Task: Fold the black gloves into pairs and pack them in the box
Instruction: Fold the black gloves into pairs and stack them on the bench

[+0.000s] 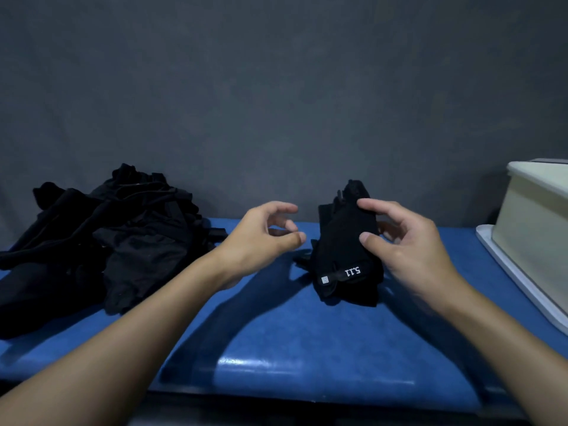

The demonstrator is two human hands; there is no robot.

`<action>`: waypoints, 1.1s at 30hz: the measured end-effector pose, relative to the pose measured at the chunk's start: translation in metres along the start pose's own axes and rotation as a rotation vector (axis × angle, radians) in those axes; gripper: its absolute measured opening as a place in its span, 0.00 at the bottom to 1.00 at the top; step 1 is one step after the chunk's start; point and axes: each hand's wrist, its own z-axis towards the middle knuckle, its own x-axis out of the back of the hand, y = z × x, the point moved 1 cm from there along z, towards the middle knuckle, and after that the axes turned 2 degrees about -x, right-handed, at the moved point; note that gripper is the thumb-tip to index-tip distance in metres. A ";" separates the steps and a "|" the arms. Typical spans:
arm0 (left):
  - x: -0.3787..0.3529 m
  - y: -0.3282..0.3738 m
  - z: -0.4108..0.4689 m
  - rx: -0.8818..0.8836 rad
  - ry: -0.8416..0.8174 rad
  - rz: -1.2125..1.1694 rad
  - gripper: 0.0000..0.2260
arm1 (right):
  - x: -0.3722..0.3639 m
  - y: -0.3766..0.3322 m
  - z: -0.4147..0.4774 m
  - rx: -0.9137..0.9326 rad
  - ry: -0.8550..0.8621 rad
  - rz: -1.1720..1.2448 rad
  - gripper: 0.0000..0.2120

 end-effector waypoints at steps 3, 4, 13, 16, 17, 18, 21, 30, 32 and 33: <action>-0.009 -0.003 0.003 0.040 -0.055 0.002 0.20 | 0.001 0.002 -0.001 -0.020 -0.014 -0.036 0.23; -0.012 -0.004 0.002 0.042 -0.095 -0.002 0.19 | 0.001 0.002 -0.002 -0.024 -0.017 -0.037 0.23; -0.019 -0.008 0.013 -0.039 -0.125 -0.150 0.14 | 0.001 0.005 -0.005 -0.143 0.005 0.139 0.25; -0.018 -0.008 0.018 -0.050 -0.117 -0.137 0.17 | 0.005 0.013 0.000 -0.236 0.020 0.158 0.22; -0.019 -0.009 0.019 -0.060 -0.114 -0.107 0.18 | 0.006 0.016 0.001 -0.268 0.017 0.124 0.22; -0.020 -0.010 0.019 -0.079 -0.108 -0.069 0.18 | 0.006 0.018 0.001 -0.300 0.002 0.097 0.22; -0.022 -0.016 0.020 -0.134 -0.105 0.110 0.20 | 0.001 0.021 0.001 -0.385 -0.061 -0.007 0.23; -0.039 -0.036 0.029 -0.083 -0.183 0.278 0.23 | -0.002 0.029 0.005 -0.419 -0.095 -0.254 0.23; -0.039 -0.035 0.030 -0.086 -0.186 0.280 0.24 | -0.002 0.027 0.005 -0.437 -0.091 -0.195 0.23; -0.039 -0.035 0.030 -0.092 -0.180 0.282 0.25 | -0.002 0.026 0.004 -0.447 -0.088 -0.148 0.19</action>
